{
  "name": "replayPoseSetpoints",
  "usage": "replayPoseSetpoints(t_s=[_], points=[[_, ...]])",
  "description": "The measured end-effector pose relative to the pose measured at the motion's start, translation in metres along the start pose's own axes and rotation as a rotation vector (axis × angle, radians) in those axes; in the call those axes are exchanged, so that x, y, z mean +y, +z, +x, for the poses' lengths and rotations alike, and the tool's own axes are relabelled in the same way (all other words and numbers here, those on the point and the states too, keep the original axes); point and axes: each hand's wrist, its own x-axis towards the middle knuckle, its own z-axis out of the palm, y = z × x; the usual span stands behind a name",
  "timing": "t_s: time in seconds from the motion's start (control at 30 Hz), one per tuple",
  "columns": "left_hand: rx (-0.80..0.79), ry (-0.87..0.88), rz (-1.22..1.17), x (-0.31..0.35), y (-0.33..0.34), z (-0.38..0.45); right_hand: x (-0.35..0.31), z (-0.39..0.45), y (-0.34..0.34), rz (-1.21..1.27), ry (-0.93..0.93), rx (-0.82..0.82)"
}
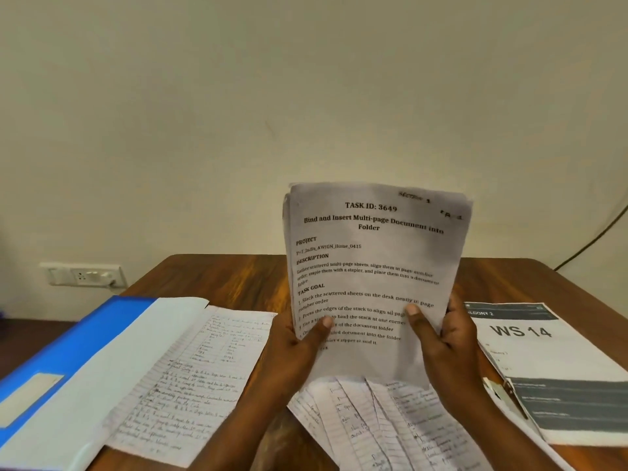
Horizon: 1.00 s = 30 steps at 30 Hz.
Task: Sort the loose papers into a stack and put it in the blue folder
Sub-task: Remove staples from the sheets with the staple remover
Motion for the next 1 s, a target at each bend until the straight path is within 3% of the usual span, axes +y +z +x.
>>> replayPoseSetpoints(t_s=[0.23, 0.5, 1.0], points=[[0.011, -0.095, -0.095, -0.003, -0.007, -0.035, 0.003, -0.027, 0.01, -0.04, 0.107, -0.025], [0.028, -0.083, -0.104, -0.004, -0.007, -0.039, 0.001, -0.03, 0.014, -0.059, 0.176, -0.008], [-0.012, -0.042, 0.062, -0.02, -0.003, -0.046, 0.029, -0.032, 0.012, -0.128, 0.337, -0.07]])
